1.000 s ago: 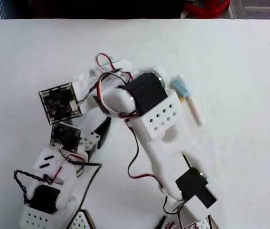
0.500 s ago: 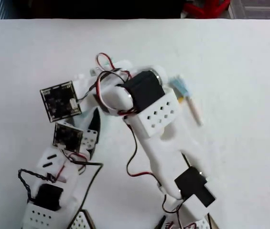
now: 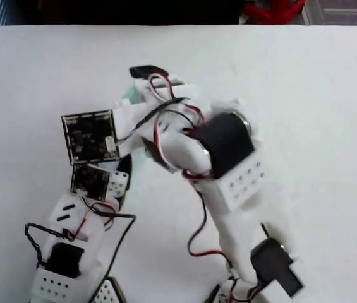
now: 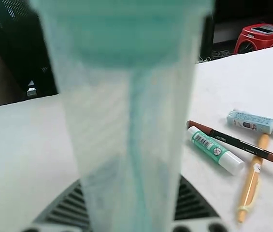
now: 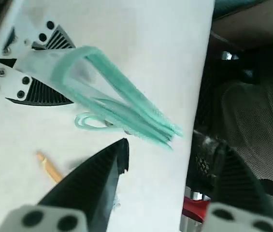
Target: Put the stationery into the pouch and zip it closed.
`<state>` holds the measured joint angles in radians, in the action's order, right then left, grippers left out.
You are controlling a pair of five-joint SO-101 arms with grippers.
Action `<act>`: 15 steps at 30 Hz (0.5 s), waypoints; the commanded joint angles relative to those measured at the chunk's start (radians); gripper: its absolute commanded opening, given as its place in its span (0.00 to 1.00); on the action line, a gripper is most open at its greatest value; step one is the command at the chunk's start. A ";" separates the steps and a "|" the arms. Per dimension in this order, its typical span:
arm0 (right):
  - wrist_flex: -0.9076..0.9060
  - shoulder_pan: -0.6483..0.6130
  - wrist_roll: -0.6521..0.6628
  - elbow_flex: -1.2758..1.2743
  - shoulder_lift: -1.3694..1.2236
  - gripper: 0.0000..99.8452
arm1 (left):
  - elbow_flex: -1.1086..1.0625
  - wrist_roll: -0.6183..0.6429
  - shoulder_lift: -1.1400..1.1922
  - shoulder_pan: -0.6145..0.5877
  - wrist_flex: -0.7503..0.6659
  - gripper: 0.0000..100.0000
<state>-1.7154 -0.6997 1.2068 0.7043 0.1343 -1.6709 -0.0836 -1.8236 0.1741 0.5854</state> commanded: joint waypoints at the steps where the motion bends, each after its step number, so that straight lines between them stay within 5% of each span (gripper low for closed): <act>1: -0.001 0.084 -0.086 0.110 0.122 0.23 | -0.002 -0.005 -0.001 -0.013 -0.037 0.06; 5: 0.071 0.277 -0.236 0.089 0.117 0.18 | -0.002 -0.005 -0.001 -0.013 -0.037 0.06; 12: 0.162 0.573 -0.730 0.003 -0.108 0.17 | -0.018 -0.005 -0.001 -0.013 -0.043 0.06; 15: 0.145 0.595 -0.747 -0.008 -0.229 0.17 | -0.020 -0.005 -0.001 -0.013 -0.051 0.06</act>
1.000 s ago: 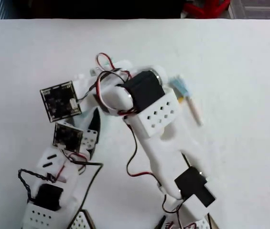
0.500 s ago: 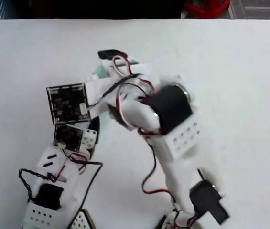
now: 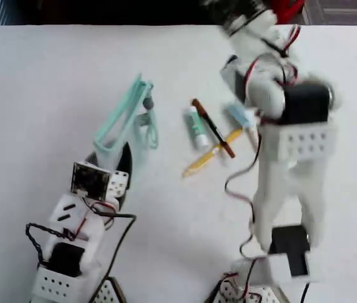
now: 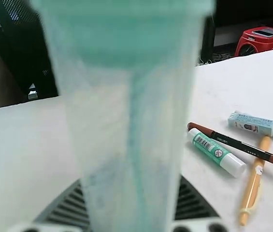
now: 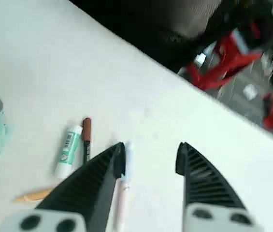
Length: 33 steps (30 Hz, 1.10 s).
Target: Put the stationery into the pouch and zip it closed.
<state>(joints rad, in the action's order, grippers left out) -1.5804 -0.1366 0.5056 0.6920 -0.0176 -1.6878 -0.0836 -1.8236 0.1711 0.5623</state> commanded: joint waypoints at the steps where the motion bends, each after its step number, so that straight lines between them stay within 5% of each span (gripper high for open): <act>1: 0.008 0.033 -0.043 0.005 -0.113 0.17 | -0.003 -0.005 -0.001 -0.012 -0.031 0.06; 9: 0.094 0.045 0.028 0.011 -0.381 0.17 | -0.003 -0.005 -0.001 -0.012 -0.028 0.06; 15: 0.130 0.071 0.060 0.061 -0.539 0.29 | -0.003 -0.005 -0.001 -0.012 -0.025 0.06; 33: 0.001 0.064 0.106 0.617 -1.029 0.22 | -0.003 -0.005 0.001 -0.012 -0.025 0.06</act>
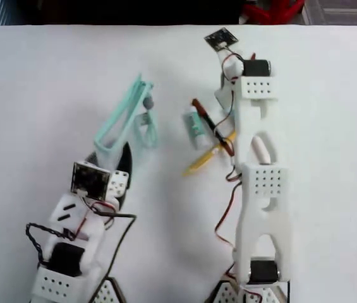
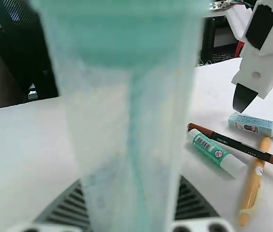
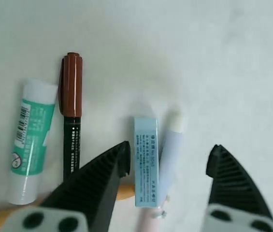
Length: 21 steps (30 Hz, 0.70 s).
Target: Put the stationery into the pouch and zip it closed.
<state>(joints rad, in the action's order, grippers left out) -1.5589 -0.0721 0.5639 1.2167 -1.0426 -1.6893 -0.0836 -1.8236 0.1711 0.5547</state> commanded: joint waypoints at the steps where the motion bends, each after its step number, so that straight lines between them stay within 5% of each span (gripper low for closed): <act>1: -0.028 0.004 0.071 0.095 -0.019 0.23 | -0.002 -0.005 0.001 -0.012 -0.017 0.06; 13: -0.021 0.019 0.101 0.100 -0.090 0.24 | -0.002 -0.005 0.001 -0.012 -0.017 0.06; 21: -0.021 0.016 0.176 0.089 -0.133 0.14 | -0.003 -0.005 0.001 -0.012 -0.017 0.06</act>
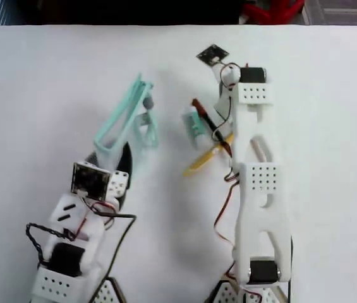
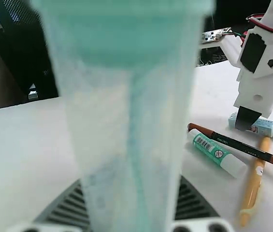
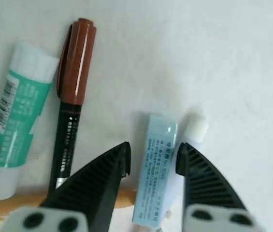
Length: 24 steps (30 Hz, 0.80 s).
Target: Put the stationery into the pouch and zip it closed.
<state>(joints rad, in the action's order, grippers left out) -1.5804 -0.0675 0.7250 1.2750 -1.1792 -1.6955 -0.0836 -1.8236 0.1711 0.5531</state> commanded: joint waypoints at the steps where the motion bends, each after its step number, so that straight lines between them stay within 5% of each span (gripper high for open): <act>1: 0.001 0.012 0.015 0.031 -0.004 0.15 | 0.003 -0.005 0.001 -0.012 -0.015 0.06; 6: 0.018 0.015 0.017 0.035 -0.018 0.14 | 0.003 -0.005 0.001 -0.012 -0.015 0.06; 11: -0.002 0.030 0.017 0.132 -0.010 0.02 | 0.003 -0.005 0.001 -0.012 -0.015 0.06; 21: -0.145 0.054 0.009 0.342 0.114 0.02 | 0.003 -0.005 0.002 -0.012 -0.015 0.06; 24: -0.147 0.064 -0.086 0.316 0.254 0.02 | 0.003 -0.005 0.002 -0.012 -0.015 0.06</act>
<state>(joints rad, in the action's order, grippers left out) -1.7200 -0.0199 0.7173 1.5620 -1.1254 -1.6955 -0.0836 -1.8236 0.1711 0.5531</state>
